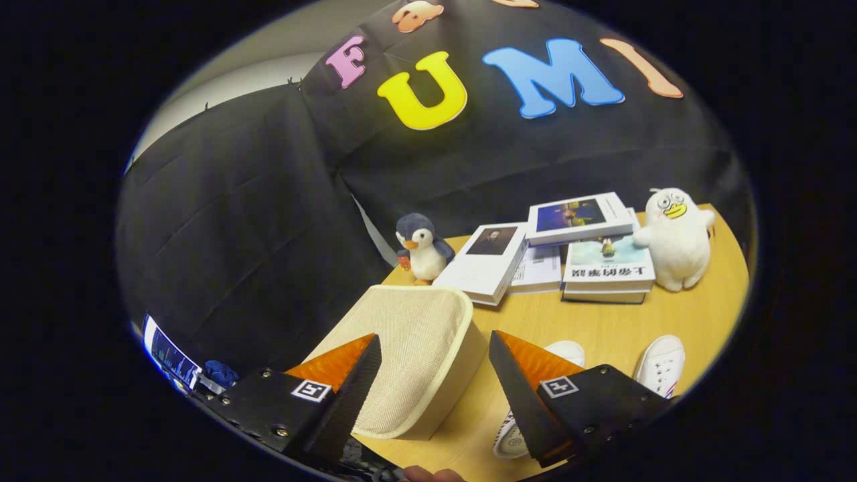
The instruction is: Open the storage box then place both shoes into the box .Put the left shoe in first, then the right shoe, with the right side of both shoes facing outward in a uniform manner.
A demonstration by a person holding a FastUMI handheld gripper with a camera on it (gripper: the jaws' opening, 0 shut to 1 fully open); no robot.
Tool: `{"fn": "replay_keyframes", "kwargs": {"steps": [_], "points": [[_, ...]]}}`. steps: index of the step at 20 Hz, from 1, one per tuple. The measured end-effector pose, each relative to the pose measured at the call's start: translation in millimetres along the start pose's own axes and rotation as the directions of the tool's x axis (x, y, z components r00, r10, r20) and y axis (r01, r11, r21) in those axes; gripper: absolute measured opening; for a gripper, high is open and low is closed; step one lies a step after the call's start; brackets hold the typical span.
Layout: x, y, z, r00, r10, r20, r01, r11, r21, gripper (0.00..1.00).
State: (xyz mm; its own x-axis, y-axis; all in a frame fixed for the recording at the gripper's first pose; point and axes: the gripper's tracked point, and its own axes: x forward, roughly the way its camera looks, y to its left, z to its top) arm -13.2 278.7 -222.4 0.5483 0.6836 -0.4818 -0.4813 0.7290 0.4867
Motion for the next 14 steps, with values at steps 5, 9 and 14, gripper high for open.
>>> {"fn": "replay_keyframes", "kwargs": {"steps": [5, 9, 14], "points": [[35.7, 1.8, -50.4, 0.988, 0.068, -0.141, -0.042, 0.983, 0.18, 0.98], [45.1, 9.9, -67.3, 0.969, 0.172, -0.176, -0.099, 0.926, 0.365, 0.98], [38.3, 45.8, -50.4, 0.933, 0.323, -0.159, -0.224, 0.866, 0.447, 0.9]]}}
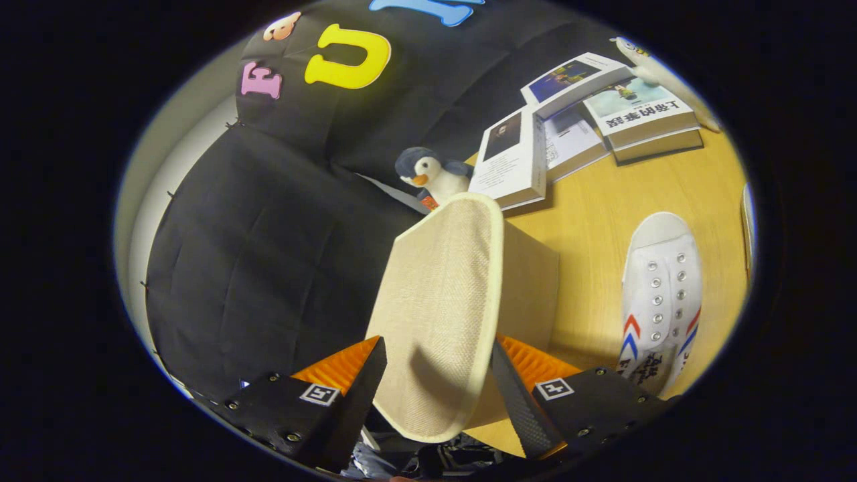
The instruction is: Open the storage box then place both shoes into the box .Put the left shoe in first, then the right shoe, with the right side of both shoes facing outward in a uniform manner.
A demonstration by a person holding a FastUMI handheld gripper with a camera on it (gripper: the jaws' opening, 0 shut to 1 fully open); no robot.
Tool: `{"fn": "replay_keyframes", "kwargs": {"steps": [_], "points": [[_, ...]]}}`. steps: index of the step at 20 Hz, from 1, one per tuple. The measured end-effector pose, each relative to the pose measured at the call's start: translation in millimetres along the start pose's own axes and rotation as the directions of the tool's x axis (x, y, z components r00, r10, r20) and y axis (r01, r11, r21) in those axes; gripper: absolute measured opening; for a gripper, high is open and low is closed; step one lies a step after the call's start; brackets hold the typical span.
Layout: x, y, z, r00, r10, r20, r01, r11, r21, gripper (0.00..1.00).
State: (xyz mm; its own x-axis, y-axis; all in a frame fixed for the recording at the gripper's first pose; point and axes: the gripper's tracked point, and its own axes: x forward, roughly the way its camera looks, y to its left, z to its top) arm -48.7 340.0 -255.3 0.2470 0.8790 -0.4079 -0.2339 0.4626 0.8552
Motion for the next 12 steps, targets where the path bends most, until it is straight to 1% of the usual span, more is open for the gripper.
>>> {"fn": "replay_keyframes", "kwargs": {"steps": [3, 4, 7, 12], "points": [[2.2, 26.8, -2.5, 0.997, 0.075, -0.027, -0.076, 0.997, -0.029, 0.91], [3.0, 32.2, -3.4, 0.995, 0.089, -0.039, -0.09, 0.996, -0.03, 0.86], [4.2, 54.5, -5.4, 0.988, 0.14, -0.063, -0.142, 0.99, -0.022, 0.86], [6.1, 109.7, 10.7, 0.968, 0.24, -0.07, -0.244, 0.968, -0.058, 0.86]]}}
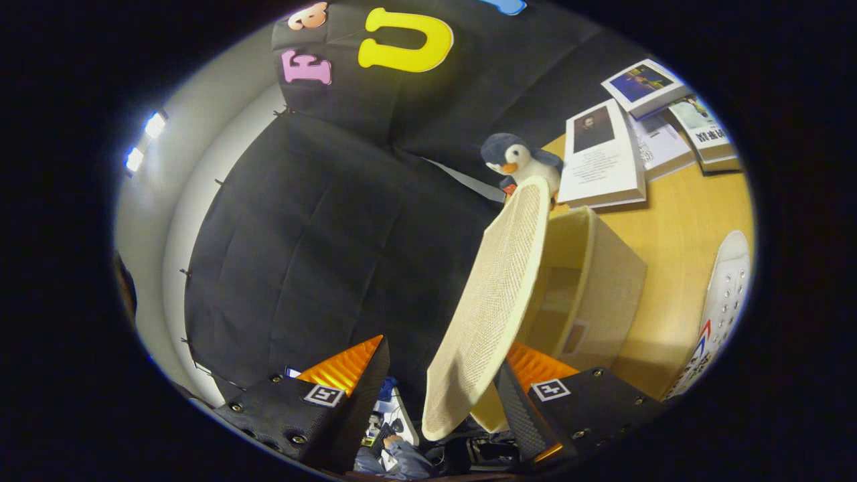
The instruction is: Open the storage box then place both shoes into the box .Put the left shoe in first, then the right shoe, with the right side of both shoes facing outward in a uniform manner.
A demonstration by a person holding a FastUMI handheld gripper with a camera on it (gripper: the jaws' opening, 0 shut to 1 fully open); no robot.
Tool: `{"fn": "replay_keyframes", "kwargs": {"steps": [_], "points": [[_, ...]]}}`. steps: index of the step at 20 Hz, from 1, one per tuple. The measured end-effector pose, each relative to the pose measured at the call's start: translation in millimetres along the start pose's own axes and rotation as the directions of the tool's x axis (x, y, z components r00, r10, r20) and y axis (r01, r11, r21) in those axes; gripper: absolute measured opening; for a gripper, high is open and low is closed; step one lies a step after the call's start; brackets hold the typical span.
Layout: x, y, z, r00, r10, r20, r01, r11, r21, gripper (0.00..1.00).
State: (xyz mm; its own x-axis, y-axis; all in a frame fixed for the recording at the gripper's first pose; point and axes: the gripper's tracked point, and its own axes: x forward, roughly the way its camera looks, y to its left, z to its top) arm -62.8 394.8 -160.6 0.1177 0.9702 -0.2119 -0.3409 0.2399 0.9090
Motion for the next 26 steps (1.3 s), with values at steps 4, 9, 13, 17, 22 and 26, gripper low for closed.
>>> {"fn": "replay_keyframes", "kwargs": {"steps": [4, 9, 13, 17, 22, 26], "points": [[23.9, 40.4, 16.2, 0.997, 0.071, -0.02, -0.072, 0.994, -0.086, 0.86], [56.3, 72.1, 18.7, 0.991, 0.118, -0.06, -0.126, 0.981, -0.148, 0.86], [83.5, 85.3, 16.5, 0.988, 0.133, -0.082, -0.144, 0.977, -0.158, 0.87], [118.9, 95.5, 14.6, 0.984, 0.147, -0.103, -0.16, 0.977, -0.139, 0.86], [156.8, 105.6, 13.8, 0.98, 0.151, -0.127, -0.169, 0.976, -0.139, 0.86], [170.0, 107.2, 18.6, 0.987, 0.102, -0.125, -0.121, 0.981, -0.15, 0.91]]}}
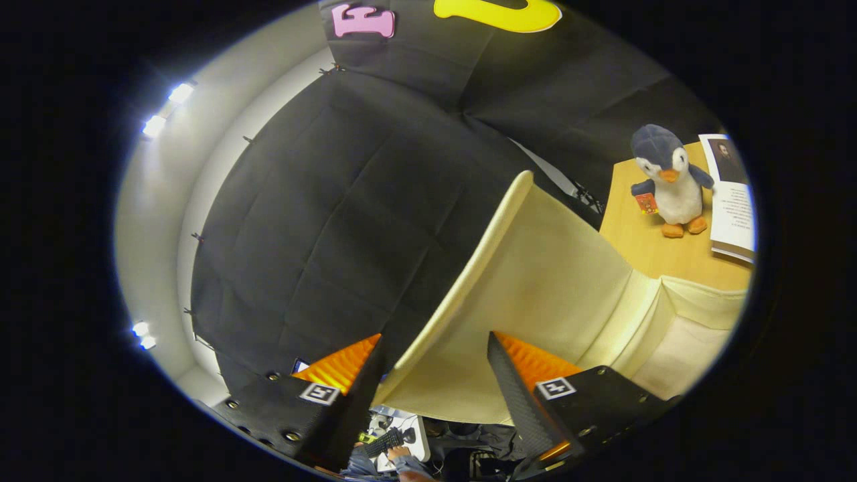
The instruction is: Open the storage box then place both shoes into the box .Put the left shoe in first, then the right shoe, with the right side of both shoes facing outward in a uniform manner.
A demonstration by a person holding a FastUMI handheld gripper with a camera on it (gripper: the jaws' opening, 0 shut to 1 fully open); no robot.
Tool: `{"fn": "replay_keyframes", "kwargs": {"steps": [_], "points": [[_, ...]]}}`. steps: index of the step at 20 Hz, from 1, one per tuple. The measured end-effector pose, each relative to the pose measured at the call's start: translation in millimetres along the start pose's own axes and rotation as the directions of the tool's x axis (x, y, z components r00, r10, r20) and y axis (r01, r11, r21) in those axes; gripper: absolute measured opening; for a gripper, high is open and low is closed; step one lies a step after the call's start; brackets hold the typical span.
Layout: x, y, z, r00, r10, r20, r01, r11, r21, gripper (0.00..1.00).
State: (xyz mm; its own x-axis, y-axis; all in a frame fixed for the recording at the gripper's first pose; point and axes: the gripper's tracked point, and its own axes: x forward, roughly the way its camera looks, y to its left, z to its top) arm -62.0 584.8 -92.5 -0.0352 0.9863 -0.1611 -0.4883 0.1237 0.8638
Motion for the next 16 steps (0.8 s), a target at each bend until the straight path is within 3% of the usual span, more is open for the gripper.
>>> {"fn": "replay_keyframes", "kwargs": {"steps": [1, 5, 11, 14, 16], "points": [[-0.4, 3.5, 4.0, 1.0, -0.006, 0.0, 0.006, 1.0, -0.004, 0.96], [-13.8, 8.0, 14.8, 0.999, -0.028, 0.02, 0.028, 1.0, -0.014, 0.96], [-70.5, 6.4, 28.9, 0.993, -0.085, 0.084, 0.09, 0.994, -0.06, 0.96], [-115.9, -1.1, 39.7, 0.975, -0.15, 0.166, 0.167, 0.981, -0.096, 0.96], [-146.8, -21.8, 50.1, 0.939, -0.245, 0.241, 0.282, 0.95, -0.135, 0.96]]}}
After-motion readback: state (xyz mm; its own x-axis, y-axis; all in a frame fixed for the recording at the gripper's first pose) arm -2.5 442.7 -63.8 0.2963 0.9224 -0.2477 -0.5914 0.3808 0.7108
